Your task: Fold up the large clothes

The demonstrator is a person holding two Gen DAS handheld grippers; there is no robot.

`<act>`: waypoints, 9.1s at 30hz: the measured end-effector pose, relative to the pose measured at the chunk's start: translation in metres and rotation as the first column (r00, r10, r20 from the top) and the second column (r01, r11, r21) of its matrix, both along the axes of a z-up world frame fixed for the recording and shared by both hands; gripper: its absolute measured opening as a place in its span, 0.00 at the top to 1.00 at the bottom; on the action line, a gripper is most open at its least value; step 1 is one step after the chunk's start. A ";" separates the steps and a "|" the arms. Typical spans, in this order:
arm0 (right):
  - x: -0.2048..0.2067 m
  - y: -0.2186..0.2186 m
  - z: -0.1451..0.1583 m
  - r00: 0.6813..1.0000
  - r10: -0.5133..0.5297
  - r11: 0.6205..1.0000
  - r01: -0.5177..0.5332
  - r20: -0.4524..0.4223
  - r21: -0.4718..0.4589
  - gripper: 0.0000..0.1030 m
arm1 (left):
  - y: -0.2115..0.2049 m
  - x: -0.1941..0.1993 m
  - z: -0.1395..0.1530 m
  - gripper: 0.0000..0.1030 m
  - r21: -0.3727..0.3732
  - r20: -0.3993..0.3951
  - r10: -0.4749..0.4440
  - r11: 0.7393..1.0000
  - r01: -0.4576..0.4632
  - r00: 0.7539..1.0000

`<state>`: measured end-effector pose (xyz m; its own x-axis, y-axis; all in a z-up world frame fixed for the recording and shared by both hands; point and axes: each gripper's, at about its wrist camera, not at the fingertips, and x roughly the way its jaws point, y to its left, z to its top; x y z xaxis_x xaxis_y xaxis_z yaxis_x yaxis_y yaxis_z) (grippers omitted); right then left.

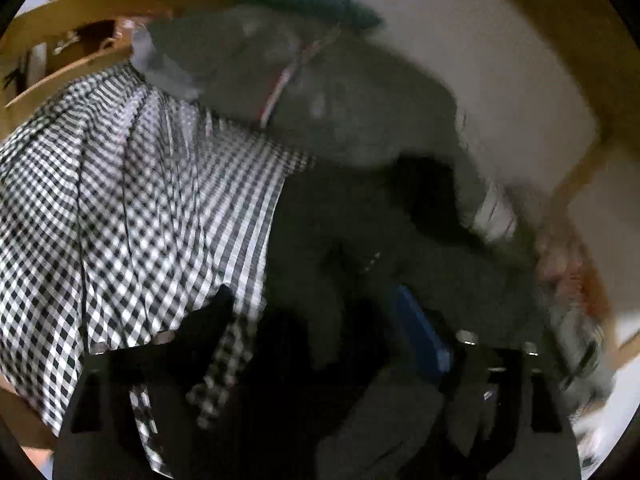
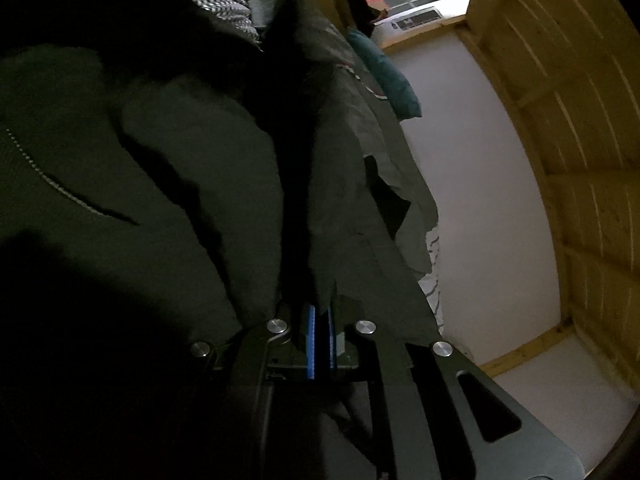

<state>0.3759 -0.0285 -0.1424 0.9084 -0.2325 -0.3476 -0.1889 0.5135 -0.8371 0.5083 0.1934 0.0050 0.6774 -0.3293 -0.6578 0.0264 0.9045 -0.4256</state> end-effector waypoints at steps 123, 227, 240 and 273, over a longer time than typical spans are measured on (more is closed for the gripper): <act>-0.245 -0.315 -0.048 0.858 0.007 0.119 0.510 -0.514 0.852 0.27 | 0.003 -0.205 -0.115 0.73 0.092 -0.123 -0.348 0.928 0.360 0.929; 0.284 -0.413 0.071 0.880 0.043 -0.351 0.456 -0.472 0.818 0.88 | -0.065 0.282 -0.019 0.81 -0.011 -0.095 -0.204 0.979 0.204 0.974; 0.311 -0.409 0.075 0.936 0.108 -0.510 0.343 -0.336 0.789 0.03 | -0.086 0.215 0.069 0.05 0.103 0.259 -0.265 0.964 0.246 0.929; 0.354 -0.247 0.083 0.780 -0.221 0.472 0.610 -0.585 0.636 0.03 | -0.153 0.297 -0.073 0.05 0.366 -0.036 -0.073 0.927 0.081 0.997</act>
